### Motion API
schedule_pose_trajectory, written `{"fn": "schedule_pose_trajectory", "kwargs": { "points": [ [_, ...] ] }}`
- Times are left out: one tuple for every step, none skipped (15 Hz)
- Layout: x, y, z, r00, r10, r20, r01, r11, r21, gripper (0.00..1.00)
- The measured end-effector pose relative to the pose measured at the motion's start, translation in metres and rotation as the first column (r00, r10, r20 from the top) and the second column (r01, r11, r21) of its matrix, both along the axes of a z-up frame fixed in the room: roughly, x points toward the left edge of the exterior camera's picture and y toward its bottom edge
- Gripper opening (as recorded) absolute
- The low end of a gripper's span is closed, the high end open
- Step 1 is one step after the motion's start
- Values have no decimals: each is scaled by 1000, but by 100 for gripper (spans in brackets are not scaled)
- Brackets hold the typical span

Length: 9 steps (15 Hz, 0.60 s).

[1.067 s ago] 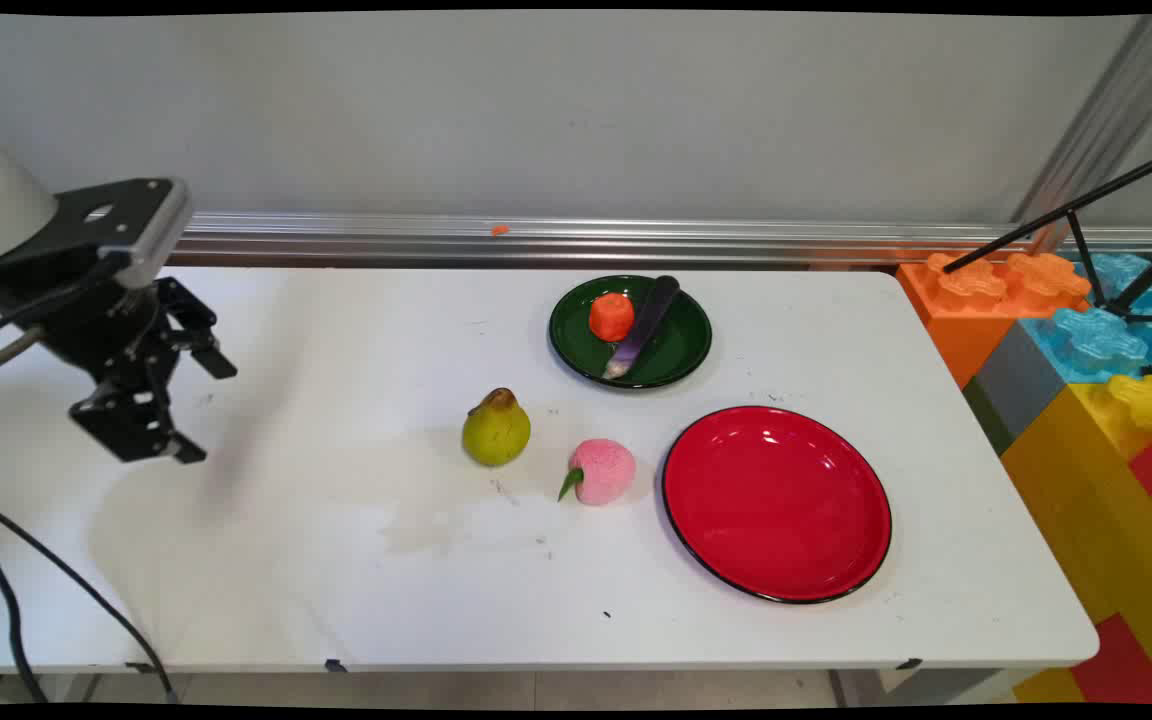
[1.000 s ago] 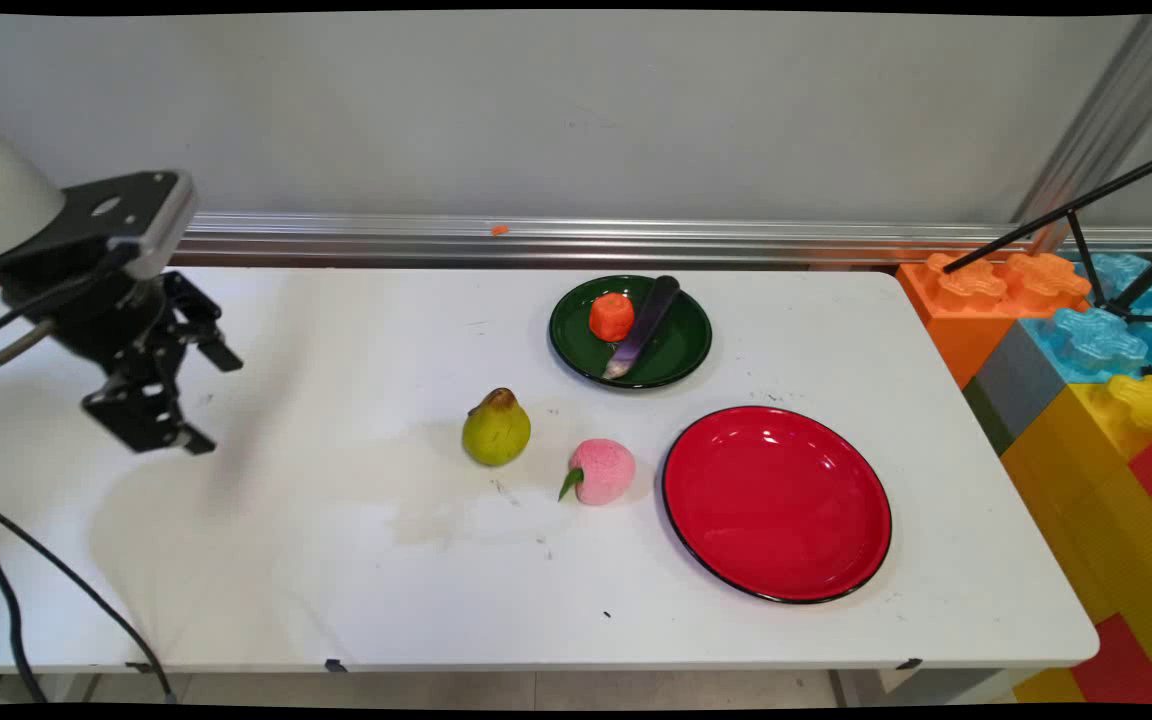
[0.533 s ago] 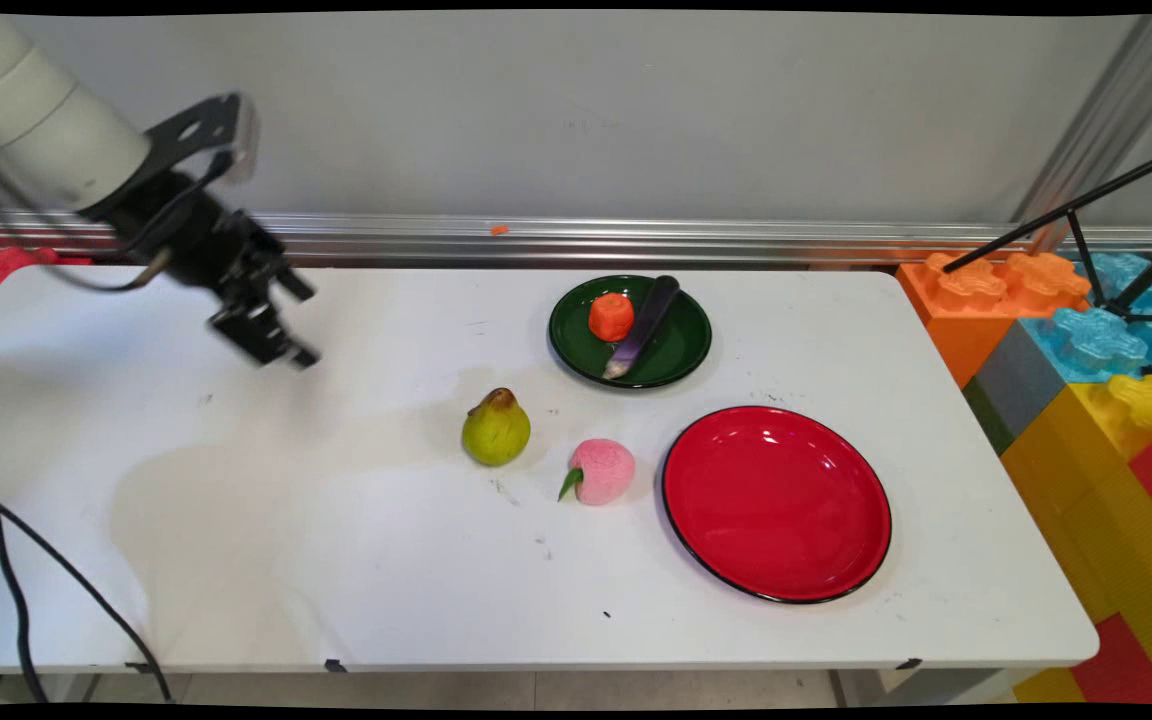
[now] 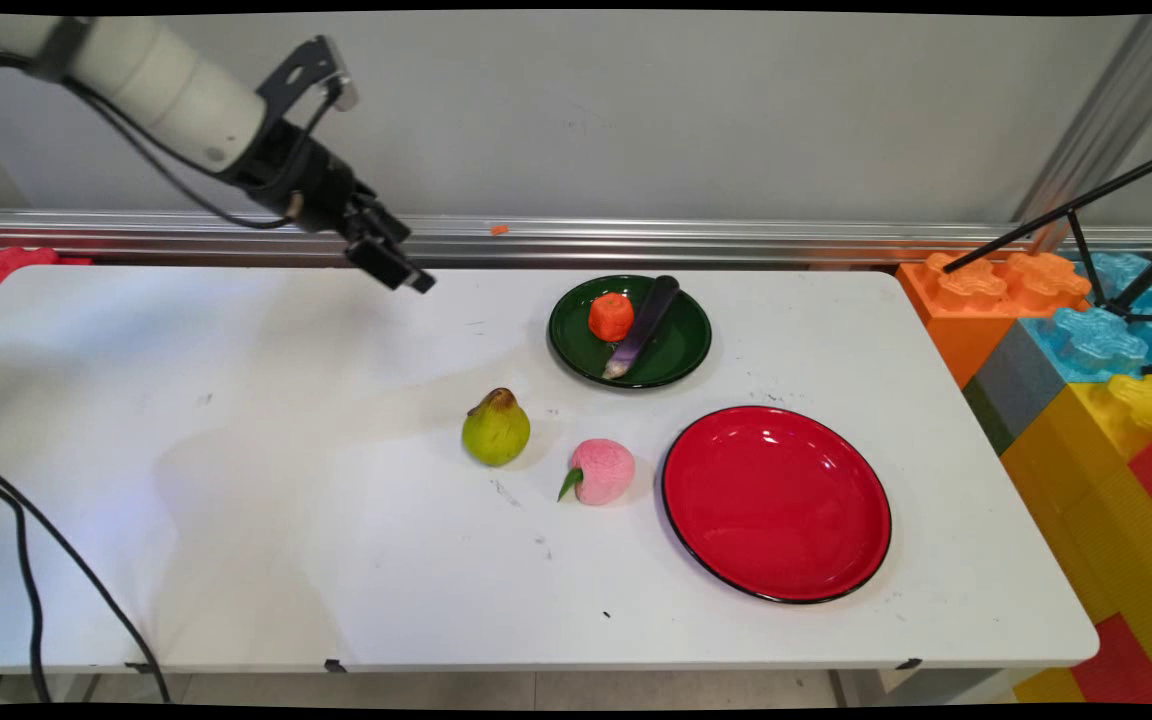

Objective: Pick up the mandarin from the green plate

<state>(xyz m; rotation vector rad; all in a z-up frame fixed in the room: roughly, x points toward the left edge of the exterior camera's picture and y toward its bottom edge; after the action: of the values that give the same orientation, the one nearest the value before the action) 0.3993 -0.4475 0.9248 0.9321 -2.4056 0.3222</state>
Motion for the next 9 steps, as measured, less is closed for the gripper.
{"fn": "schedule_pose_trajectory", "kwargs": {
  "points": [
    [-2,-5,-4,1000,4,-9,-4,1000,-1,100],
    [-5,-12,-9,1000,5,-21,-5,1000,-1,100],
    [-9,-19,-16,999,4,-32,-4,1000,-1,100],
    [-13,-26,-24,999,2,-42,-2,1000,-3,100],
    [-16,-34,-30,999,6,-50,-6,1000,-9,100],
    [-18,-39,-35,998,9,-55,-10,1000,-13,100],
    [-20,-46,-42,998,14,-64,-16,1000,-17,100],
    [-22,-51,-47,997,17,-69,-19,1000,-20,100],
    [-25,-58,-54,997,20,-78,-22,999,-24,100]
  ]
}}
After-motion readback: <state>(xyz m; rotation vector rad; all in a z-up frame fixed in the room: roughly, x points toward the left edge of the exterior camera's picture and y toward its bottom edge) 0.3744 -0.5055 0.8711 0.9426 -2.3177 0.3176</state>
